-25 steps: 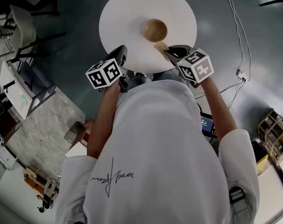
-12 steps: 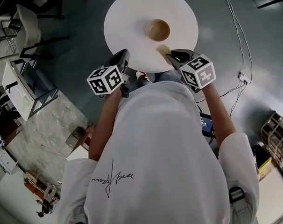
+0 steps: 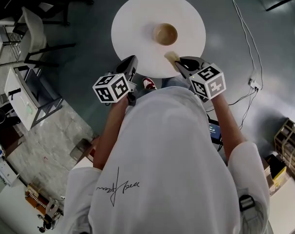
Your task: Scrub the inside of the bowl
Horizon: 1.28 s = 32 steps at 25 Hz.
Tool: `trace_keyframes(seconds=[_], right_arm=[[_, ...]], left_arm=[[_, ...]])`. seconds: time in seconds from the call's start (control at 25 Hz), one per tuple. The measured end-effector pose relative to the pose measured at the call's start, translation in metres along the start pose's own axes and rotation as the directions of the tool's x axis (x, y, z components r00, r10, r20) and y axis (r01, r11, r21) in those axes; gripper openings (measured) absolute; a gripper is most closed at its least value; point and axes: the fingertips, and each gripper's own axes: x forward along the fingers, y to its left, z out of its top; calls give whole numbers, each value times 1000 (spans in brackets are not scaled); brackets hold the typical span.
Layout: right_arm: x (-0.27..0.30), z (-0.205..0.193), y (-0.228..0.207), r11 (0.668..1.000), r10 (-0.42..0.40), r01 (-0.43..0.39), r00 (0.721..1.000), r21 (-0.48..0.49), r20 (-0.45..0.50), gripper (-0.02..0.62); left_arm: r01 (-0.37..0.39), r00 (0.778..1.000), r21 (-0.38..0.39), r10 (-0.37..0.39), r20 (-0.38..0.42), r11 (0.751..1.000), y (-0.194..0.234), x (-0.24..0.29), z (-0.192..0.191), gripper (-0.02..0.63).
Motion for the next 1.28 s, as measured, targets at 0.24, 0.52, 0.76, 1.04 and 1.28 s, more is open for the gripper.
trace_keyframes(seconds=[0.24,0.52,0.76,1.04,1.28], right_arm=[[-10,2,10,1000,-13,14,999,-22,30,60],[-19,0,22,999,-10,12,998,-39,62,60],[-26,-7,26,1000,-19,20,997,-19,72,60],[-33,-10,31,1000,-16,16,996,3,87,60],[-38,-16,31,1000,-17,18,997,-7,74,60]], left_arm=[[41,995,35,-44,88,999,-15,-12,14,6],[51,995,77,-58,86,996,-26,-21,10,6],[67,993,74,-73,93,995,-35,-27,4,6],[97,993,64,-100,56,993,-43,-27,-8,6],[115,992,75,-119,50,991,-50,-31,-18,6]])
